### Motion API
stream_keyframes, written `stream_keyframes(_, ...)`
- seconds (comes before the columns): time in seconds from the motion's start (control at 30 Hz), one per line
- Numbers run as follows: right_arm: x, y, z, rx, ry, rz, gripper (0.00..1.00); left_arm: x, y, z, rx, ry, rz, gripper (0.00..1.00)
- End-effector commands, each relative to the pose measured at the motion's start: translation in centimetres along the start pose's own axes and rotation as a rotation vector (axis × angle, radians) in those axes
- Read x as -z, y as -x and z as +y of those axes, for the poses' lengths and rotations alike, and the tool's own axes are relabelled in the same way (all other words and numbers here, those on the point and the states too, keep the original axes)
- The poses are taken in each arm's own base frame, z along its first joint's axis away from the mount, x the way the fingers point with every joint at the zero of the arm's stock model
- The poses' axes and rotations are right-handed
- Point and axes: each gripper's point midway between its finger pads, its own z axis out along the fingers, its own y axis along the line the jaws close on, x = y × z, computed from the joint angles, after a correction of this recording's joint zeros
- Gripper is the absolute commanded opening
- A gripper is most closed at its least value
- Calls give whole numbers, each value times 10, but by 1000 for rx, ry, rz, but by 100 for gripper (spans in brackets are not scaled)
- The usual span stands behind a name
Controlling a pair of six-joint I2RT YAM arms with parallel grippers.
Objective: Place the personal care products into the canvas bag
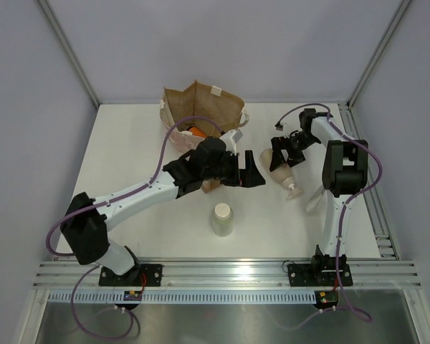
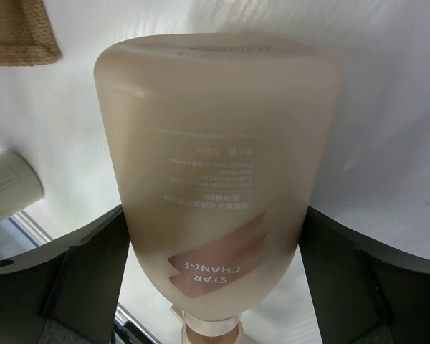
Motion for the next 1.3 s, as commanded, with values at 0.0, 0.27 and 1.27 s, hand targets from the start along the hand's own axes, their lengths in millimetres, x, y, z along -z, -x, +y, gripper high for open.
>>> stream_keyframes(0.0, 35, 20, 23, -30, 105, -152, 5, -13, 28, -23, 20, -40, -71, 99)
stream_keyframes(0.27, 58, 20, 44, -49, 219, -240, 4, -37, 23, -27, -4, -50, -13, 99)
stream_keyframes(1.27, 66, 3, 39, 23, 125, -209, 1, 35, 16, -31, -292, -37, -11, 99)
